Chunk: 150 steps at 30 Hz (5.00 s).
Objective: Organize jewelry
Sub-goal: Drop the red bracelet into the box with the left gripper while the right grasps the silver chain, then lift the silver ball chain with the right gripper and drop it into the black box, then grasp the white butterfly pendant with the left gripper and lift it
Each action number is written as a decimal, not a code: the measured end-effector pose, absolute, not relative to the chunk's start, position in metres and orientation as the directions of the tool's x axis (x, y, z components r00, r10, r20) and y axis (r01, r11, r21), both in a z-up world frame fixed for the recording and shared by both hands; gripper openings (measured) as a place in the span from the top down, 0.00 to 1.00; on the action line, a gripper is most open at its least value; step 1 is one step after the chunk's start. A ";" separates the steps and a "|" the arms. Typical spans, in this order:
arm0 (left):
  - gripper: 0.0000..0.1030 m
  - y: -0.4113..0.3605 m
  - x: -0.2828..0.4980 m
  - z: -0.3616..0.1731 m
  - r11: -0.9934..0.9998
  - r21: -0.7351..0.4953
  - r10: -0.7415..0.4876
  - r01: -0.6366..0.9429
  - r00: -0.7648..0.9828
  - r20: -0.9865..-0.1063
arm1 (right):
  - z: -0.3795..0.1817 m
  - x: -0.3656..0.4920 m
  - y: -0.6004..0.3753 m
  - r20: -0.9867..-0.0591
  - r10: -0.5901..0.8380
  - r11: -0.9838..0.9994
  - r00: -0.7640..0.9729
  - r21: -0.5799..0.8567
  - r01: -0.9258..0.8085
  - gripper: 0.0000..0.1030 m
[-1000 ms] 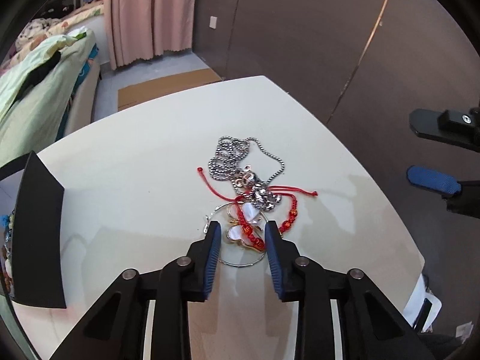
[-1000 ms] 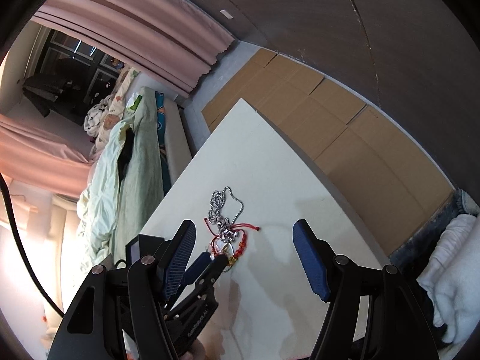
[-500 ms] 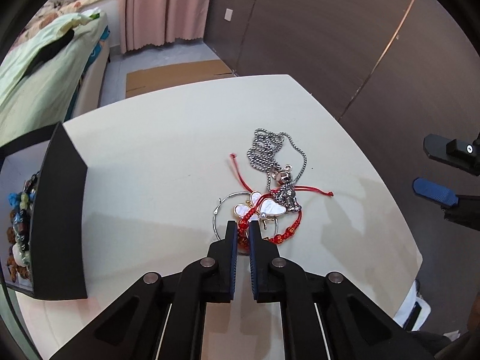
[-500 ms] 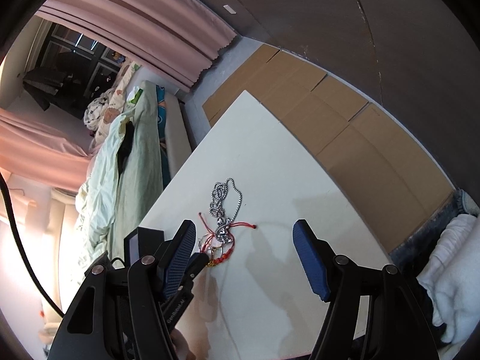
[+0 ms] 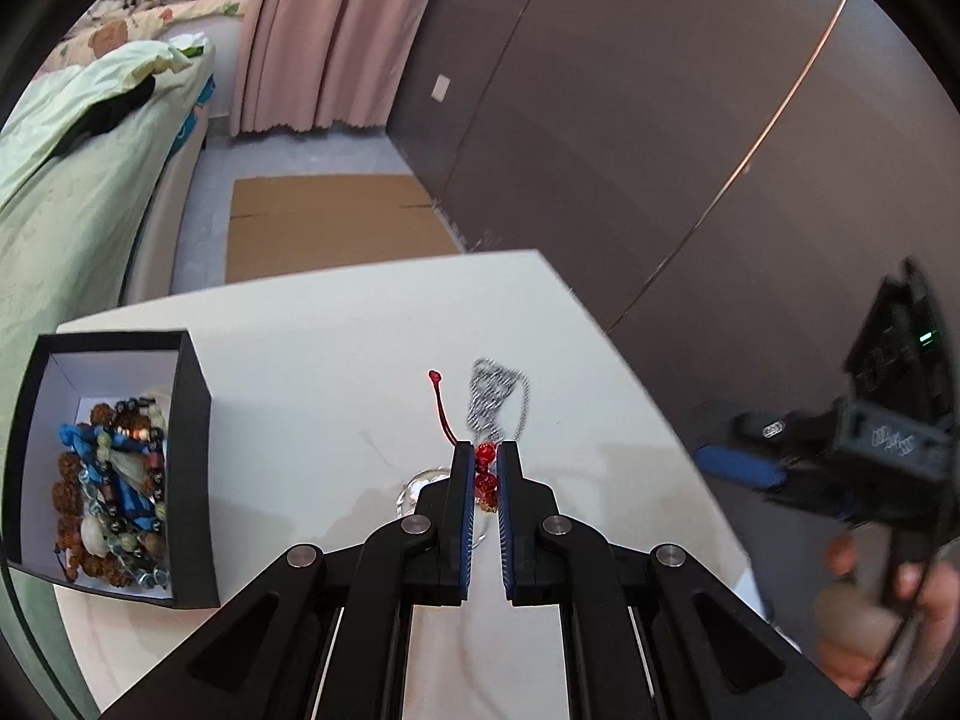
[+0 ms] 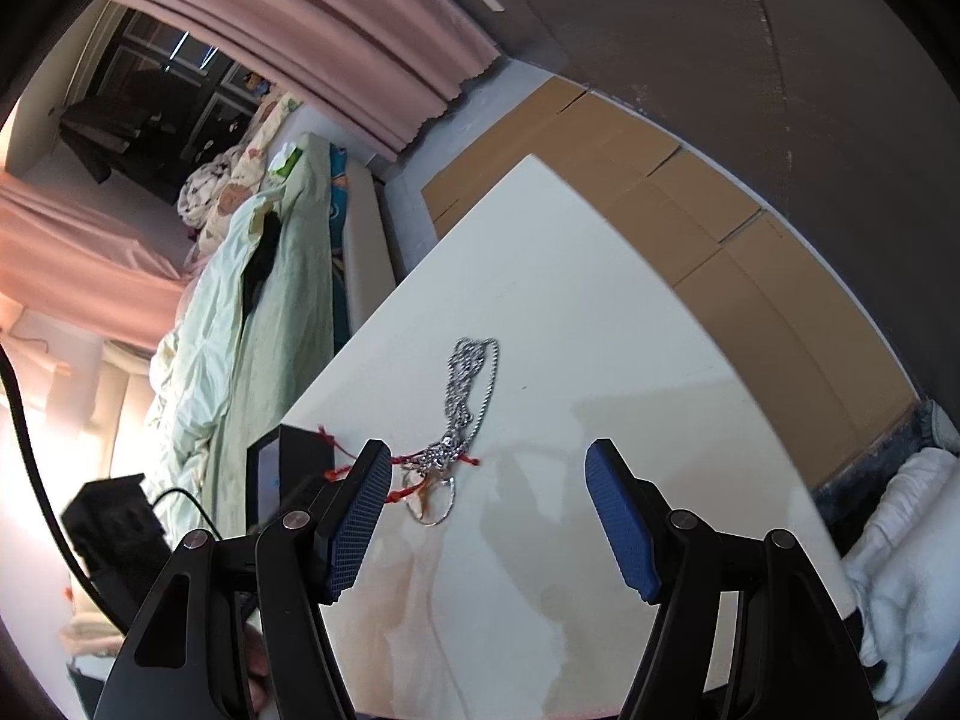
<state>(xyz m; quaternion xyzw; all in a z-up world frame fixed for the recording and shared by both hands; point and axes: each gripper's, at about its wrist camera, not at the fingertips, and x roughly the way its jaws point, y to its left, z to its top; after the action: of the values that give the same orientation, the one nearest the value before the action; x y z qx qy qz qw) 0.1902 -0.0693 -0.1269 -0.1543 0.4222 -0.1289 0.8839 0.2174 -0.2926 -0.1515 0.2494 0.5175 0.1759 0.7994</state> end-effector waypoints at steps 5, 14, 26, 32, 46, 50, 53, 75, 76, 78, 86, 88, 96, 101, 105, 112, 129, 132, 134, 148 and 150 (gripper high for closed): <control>0.93 -0.059 0.184 -0.108 0.906 -0.410 -0.378 0.108 0.642 -0.667 | -0.158 0.221 -0.275 -0.748 0.550 0.816 0.371 0.577 -0.045 0.47; 0.93 -0.033 0.174 -0.086 0.898 -0.431 -0.371 0.093 0.689 -0.623 | -0.172 0.225 -0.250 -0.783 0.524 0.839 0.335 0.543 -0.042 0.47; 0.93 0.018 0.159 -0.077 0.883 -0.469 -0.320 0.008 0.742 -0.589 | -0.185 0.234 -0.193 -0.878 0.356 0.934 0.320 0.328 -0.140 0.47; 0.93 0.029 0.155 -0.076 0.884 -0.467 -0.306 -0.006 0.749 -0.588 | -0.190 0.239 -0.175 -0.906 0.256 0.965 0.336 0.220 -0.142 0.47; 0.93 0.063 0.142 -0.080 0.876 -0.474 -0.253 -0.084 0.758 -0.601 | -0.188 0.228 -0.202 -0.916 0.198 0.977 0.349 0.155 -0.148 0.81; 0.93 0.070 0.138 -0.083 0.882 -0.457 -0.221 -0.116 0.755 -0.617 | -0.174 0.224 -0.211 -0.880 0.273 0.962 0.390 0.236 -0.139 0.87; 0.93 0.074 0.138 -0.088 0.877 -0.464 -0.223 -0.127 0.748 -0.625 | -0.162 0.216 -0.216 -0.852 0.317 0.948 0.418 0.285 -0.139 0.87; 0.01 0.110 0.129 -0.083 0.834 -0.525 -0.238 -0.170 0.748 -0.619 | -0.014 0.183 -0.181 -0.624 0.443 0.896 0.644 0.332 -0.295 0.87; 0.01 0.111 0.128 -0.082 0.836 -0.522 -0.233 -0.171 0.750 -0.619 | -0.005 0.182 -0.177 -0.616 0.443 0.896 0.652 0.323 -0.304 0.87; 0.01 0.113 0.127 -0.080 0.837 -0.521 -0.231 -0.171 0.752 -0.617 | 0.012 0.180 -0.170 -0.598 0.446 0.895 0.666 0.309 -0.322 0.87; 0.00 0.118 0.125 -0.077 0.847 -0.502 -0.214 -0.173 0.754 -0.621 | 0.084 0.166 -0.140 -0.515 0.469 0.883 0.718 0.263 -0.388 0.87; 0.00 0.121 0.124 -0.077 0.848 -0.500 -0.207 -0.178 0.756 -0.621 | 0.101 0.160 -0.134 -0.492 0.476 0.879 0.729 0.251 -0.405 0.87; 0.00 0.135 0.119 -0.073 0.832 -0.520 -0.191 -0.194 0.780 -0.596 | 0.155 0.145 -0.100 -0.420 0.510 0.859 0.751 0.208 -0.468 0.87; 0.00 0.140 0.118 -0.070 0.831 -0.519 -0.178 -0.197 0.790 -0.586 | 0.161 0.142 -0.075 -0.413 0.537 0.841 0.736 0.196 -0.504 0.87; 0.00 0.145 0.118 -0.069 0.830 -0.520 -0.170 -0.202 0.796 -0.581 | 0.157 0.142 -0.060 -0.423 0.554 0.828 0.717 0.193 -0.526 0.87; 0.00 0.157 0.116 -0.068 0.823 -0.524 -0.148 -0.219 0.807 -0.572 | 0.140 0.145 -0.051 -0.450 0.589 0.803 0.672 0.229 -0.550 0.87; 0.00 0.180 0.109 -0.077 0.767 -0.555 -0.091 -0.322 0.801 -0.591 | 0.015 0.158 -0.028 -0.612 0.595 0.783 0.521 0.295 -0.547 0.86; 0.00 0.182 0.108 -0.078 0.767 -0.549 -0.087 -0.331 0.795 -0.600 | -0.020 0.167 -0.029 -0.654 0.591 0.786 0.473 0.335 -0.519 0.86; 0.00 0.183 0.108 -0.079 0.768 -0.547 -0.084 -0.335 0.793 -0.603 | -0.040 0.171 -0.029 -0.678 0.588 0.787 0.441 0.356 -0.503 0.85; 0.00 0.163 0.119 -0.080 0.795 -0.528 -0.111 -0.297 0.785 -0.609 | -0.063 0.187 -0.089 -0.691 0.579 0.807 0.432 0.413 -0.422 0.39; 0.00 0.152 0.123 -0.077 0.809 -0.521 -0.123 -0.274 0.787 -0.605 | -0.060 0.190 -0.112 -0.679 0.575 0.815 0.457 0.425 -0.395 0.39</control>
<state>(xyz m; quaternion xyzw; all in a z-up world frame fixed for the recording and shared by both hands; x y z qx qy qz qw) 0.1234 0.1516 -0.0772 -0.3064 0.3237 0.0421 0.8942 0.1895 -0.1125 -0.0599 0.1037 0.4355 0.2862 0.8472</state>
